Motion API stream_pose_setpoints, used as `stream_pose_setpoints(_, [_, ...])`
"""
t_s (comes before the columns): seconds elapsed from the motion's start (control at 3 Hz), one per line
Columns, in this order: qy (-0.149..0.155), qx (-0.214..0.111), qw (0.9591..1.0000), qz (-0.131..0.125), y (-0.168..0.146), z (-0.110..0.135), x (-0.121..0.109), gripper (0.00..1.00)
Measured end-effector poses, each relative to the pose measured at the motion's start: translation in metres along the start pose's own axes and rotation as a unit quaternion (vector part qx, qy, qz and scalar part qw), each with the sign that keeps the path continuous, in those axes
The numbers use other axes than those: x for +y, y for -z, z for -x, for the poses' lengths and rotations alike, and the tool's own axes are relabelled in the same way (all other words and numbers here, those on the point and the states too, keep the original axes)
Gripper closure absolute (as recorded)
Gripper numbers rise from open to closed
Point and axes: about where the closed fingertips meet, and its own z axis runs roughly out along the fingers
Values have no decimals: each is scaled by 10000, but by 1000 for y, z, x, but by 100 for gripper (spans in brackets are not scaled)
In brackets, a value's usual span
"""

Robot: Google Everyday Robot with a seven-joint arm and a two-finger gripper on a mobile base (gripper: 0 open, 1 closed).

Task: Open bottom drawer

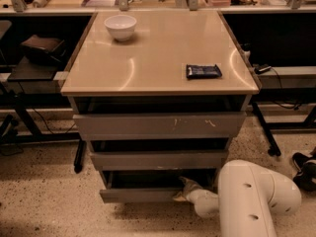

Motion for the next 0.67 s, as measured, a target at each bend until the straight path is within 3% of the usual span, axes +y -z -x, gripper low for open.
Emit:
stream_pose_setpoints(0.33, [0,0,10000,0,2,1,-1,100])
stream_pose_setpoints(0.67, [-62,104,9999,-87,23,-8,13,100])
